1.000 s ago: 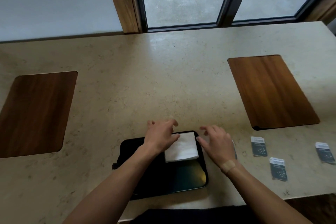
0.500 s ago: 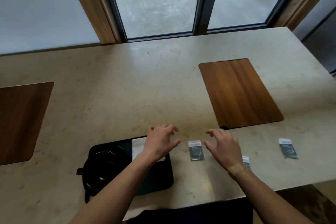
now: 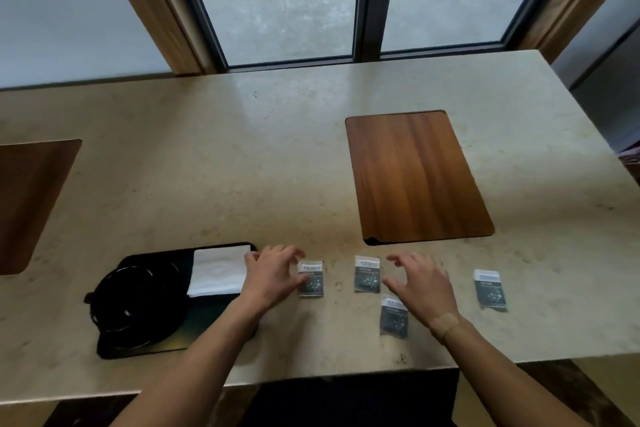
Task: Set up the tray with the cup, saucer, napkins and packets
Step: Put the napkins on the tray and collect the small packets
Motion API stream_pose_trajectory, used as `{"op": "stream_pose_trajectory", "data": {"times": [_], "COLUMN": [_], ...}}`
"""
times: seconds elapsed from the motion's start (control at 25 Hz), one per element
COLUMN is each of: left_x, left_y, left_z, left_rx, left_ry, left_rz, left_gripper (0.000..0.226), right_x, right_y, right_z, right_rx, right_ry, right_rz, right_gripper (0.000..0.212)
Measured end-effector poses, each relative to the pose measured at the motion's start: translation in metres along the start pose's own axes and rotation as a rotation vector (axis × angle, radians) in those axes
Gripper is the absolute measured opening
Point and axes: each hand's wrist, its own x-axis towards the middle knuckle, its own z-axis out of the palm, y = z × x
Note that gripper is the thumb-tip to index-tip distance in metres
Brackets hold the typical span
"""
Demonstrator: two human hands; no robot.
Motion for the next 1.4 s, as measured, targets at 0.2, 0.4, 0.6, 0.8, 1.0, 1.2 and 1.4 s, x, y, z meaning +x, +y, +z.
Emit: {"op": "stream_pose_trajectory", "data": {"times": [0.2, 0.4, 0.6, 0.8, 1.0, 1.2, 1.4], "left_x": [-0.001, 0.006, 0.013, 0.017, 0.02, 0.023, 0.025], "left_y": [-0.003, -0.005, 0.003, 0.003, 0.003, 0.004, 0.003], "left_z": [0.005, 0.014, 0.022, 0.026, 0.028, 0.024, 0.021], "left_rx": [0.056, 0.088, 0.15, 0.19, 0.204, 0.18, 0.104], "left_ry": [-0.025, -0.083, -0.099, -0.105, -0.106, -0.141, -0.181], "left_rz": [-0.065, -0.043, 0.02, 0.046, 0.085, 0.106, 0.128], "left_gripper": [0.047, 0.056, 0.059, 0.059, 0.049, 0.039, 0.039], "right_x": [0.004, 0.01, 0.018, 0.021, 0.024, 0.032, 0.038], "right_y": [0.0, -0.006, -0.011, -0.018, -0.025, -0.032, -0.035], "right_z": [0.008, 0.015, 0.02, 0.026, 0.029, 0.022, 0.022], "right_rx": [0.018, -0.005, -0.036, -0.061, -0.083, -0.075, -0.03], "right_ry": [-0.081, -0.101, -0.11, -0.155, -0.159, -0.198, -0.248], "right_rz": [-0.013, 0.004, 0.003, 0.012, 0.025, 0.034, 0.08], "right_gripper": [0.049, 0.062, 0.066, 0.062, 0.053, 0.04, 0.036]}}
